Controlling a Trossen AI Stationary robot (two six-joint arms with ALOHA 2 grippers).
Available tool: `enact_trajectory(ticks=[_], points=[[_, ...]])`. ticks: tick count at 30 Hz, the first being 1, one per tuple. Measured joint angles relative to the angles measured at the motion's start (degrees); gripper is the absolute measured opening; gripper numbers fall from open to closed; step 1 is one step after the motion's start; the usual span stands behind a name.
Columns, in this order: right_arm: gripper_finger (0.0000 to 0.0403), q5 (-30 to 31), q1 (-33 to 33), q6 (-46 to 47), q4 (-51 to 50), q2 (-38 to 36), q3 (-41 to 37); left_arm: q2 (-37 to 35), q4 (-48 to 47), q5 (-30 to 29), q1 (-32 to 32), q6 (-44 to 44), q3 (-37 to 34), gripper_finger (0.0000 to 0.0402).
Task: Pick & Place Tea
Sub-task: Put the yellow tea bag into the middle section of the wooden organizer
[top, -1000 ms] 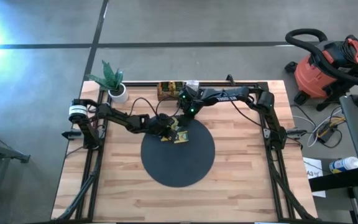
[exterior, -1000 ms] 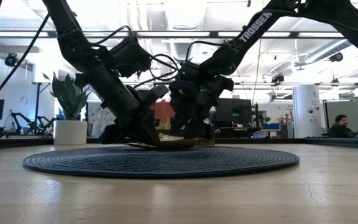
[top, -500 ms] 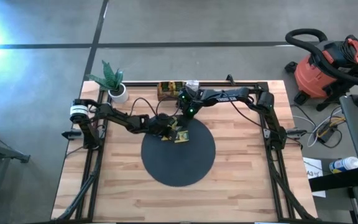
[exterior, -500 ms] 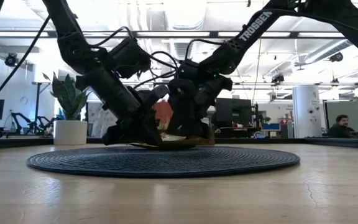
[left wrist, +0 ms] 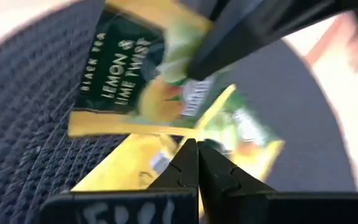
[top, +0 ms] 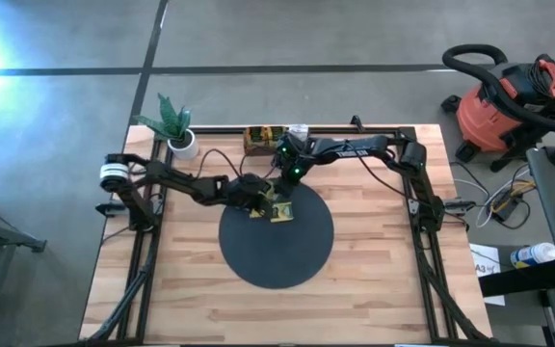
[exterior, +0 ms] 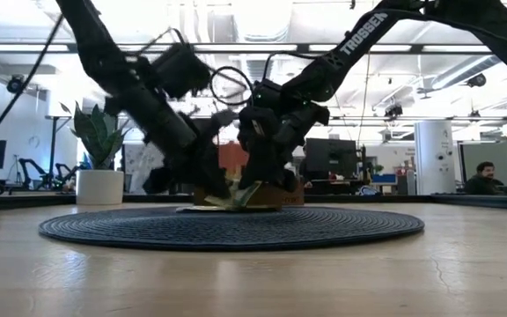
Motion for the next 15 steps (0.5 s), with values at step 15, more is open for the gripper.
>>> enact_trajectory(ticks=[15], points=[[0.0009,0.69,-0.18,-0.47,1.69,-3.59,-1.18,-25.01,-18.97,-20.74,-0.19,-6.99,-1.22,0.0]])
